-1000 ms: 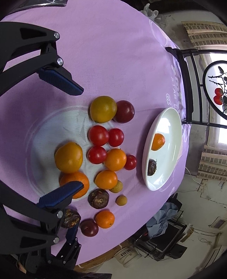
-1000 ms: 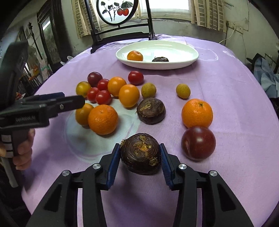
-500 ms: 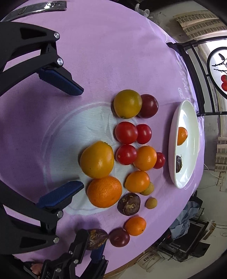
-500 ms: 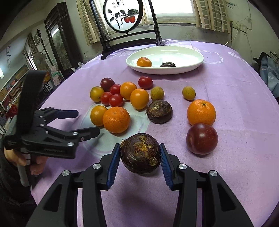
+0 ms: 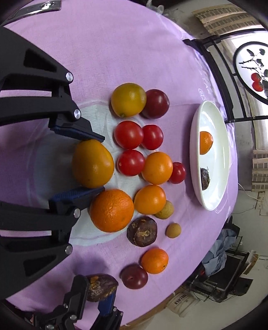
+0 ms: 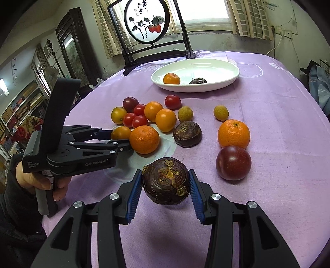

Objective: Organize fruits
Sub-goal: 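Carry both fruits onto the white plate and open both tools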

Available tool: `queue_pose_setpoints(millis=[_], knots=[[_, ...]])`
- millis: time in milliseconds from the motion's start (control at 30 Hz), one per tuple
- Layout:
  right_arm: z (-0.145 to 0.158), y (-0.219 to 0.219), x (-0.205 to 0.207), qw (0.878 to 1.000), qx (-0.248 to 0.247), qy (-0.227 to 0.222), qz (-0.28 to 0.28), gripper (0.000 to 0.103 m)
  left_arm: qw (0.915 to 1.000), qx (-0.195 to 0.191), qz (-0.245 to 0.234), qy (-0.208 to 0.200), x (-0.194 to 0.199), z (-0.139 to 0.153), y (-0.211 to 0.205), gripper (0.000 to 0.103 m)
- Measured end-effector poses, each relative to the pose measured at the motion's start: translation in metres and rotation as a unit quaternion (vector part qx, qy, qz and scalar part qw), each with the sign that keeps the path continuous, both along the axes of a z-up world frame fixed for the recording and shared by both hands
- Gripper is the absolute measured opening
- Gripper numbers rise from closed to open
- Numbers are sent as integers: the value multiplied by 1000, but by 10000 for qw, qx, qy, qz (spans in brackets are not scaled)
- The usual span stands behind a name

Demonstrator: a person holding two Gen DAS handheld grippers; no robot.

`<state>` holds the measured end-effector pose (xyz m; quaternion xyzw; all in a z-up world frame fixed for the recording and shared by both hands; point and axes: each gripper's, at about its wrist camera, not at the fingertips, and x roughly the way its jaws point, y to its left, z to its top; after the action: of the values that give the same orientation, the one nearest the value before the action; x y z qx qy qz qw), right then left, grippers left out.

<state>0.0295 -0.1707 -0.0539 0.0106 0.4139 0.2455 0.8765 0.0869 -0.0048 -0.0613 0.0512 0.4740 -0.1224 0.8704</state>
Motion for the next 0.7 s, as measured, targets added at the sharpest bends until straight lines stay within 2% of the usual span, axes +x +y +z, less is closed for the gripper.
queue_pose_setpoints(millis=[67, 167, 300, 433, 500, 700], knots=[[8, 3, 2, 9999, -19, -77, 90, 45, 9994, -330, 0, 58, -1, 11, 7, 41], [31, 7, 14, 9994, -43, -297, 192, 45, 9978, -646, -17, -177, 5, 40, 16, 41], [64, 24, 42, 9949, -436, -891, 180, 45, 9962, -618, 218, -569, 32, 71, 19, 41], [74, 42, 92, 9878, -1017, -1173, 118, 45, 9937, -498, 507, -863, 80, 87, 15, 41], [67, 48, 127, 9844, -1368, -1105, -2, 45, 9930, -345, 713, -878, 111, 86, 13, 41], [35, 48, 205, 9840, -1708, -447, -252, 45, 9929, -142, 1102, -433, 183, 56, 18, 41]])
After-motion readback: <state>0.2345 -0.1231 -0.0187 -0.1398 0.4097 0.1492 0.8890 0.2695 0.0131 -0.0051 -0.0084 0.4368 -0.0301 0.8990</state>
